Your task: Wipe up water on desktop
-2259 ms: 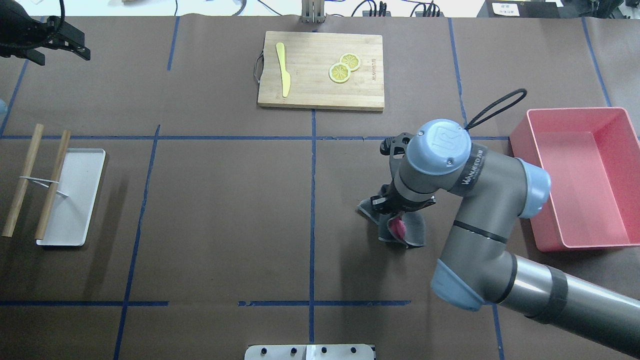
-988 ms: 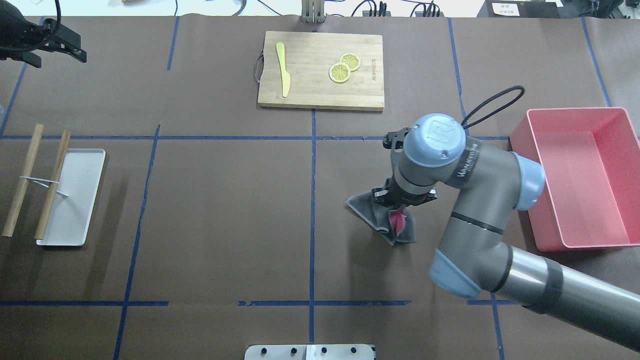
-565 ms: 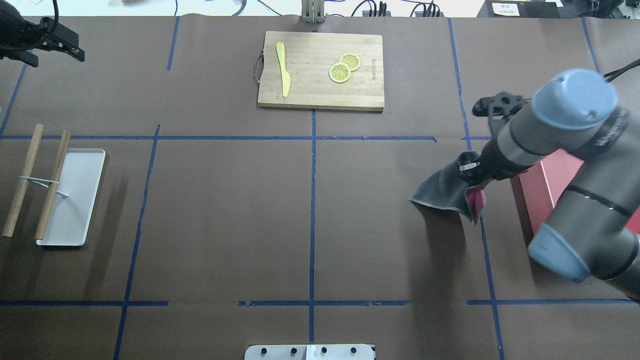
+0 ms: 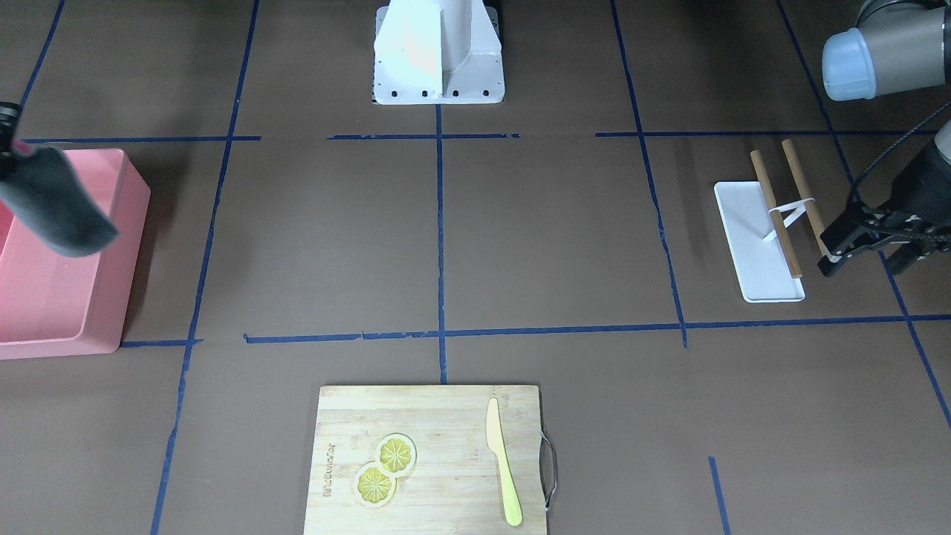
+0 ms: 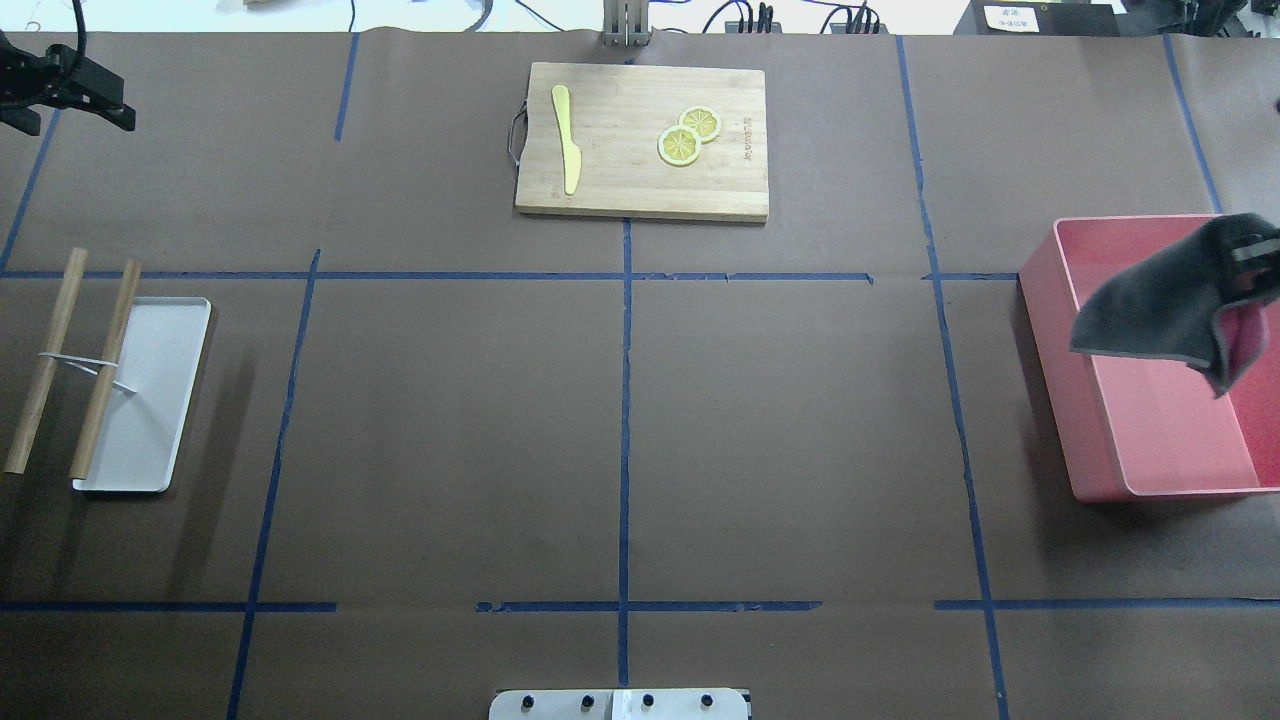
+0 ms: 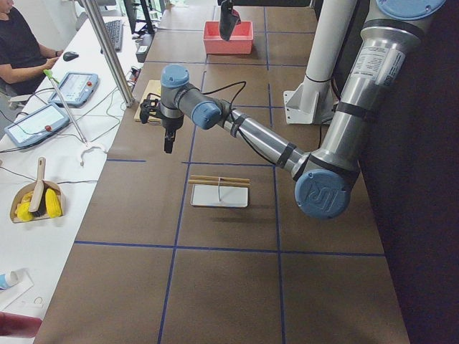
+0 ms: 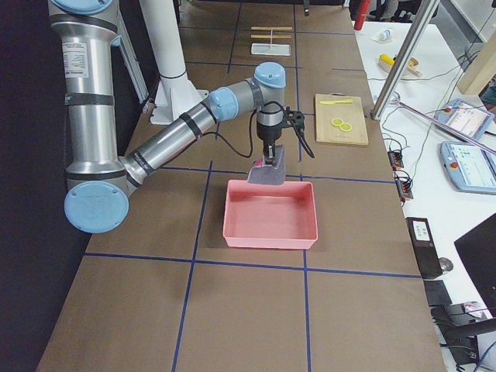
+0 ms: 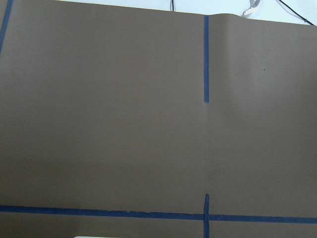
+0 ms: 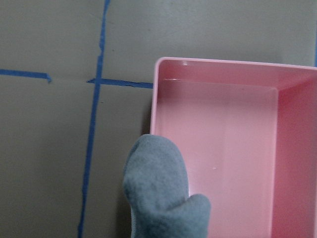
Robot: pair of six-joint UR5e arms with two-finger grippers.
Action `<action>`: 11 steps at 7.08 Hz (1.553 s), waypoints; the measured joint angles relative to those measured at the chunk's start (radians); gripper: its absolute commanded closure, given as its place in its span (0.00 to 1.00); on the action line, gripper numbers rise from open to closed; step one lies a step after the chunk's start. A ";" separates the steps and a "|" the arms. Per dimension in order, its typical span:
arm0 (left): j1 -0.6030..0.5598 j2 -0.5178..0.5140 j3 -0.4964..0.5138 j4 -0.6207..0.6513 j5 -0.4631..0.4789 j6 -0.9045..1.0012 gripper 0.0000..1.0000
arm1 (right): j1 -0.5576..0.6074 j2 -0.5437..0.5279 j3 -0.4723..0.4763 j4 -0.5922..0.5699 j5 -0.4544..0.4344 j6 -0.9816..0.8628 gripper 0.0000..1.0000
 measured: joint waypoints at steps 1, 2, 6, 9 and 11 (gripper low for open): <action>-0.009 0.004 -0.002 0.011 0.000 0.029 0.00 | 0.032 -0.035 -0.035 -0.001 0.009 -0.081 0.87; -0.013 0.007 -0.005 0.014 0.000 0.040 0.00 | 0.044 -0.045 -0.090 0.012 0.010 -0.112 0.80; -0.019 0.027 -0.024 0.016 -0.003 0.047 0.00 | -0.010 -0.044 -0.252 0.166 0.017 -0.121 0.55; -0.020 0.049 -0.041 0.016 -0.003 0.047 0.00 | -0.048 -0.041 -0.262 0.175 0.020 -0.122 0.00; -0.038 0.073 -0.048 0.021 -0.004 0.114 0.00 | -0.036 -0.041 -0.248 0.176 0.023 -0.123 0.00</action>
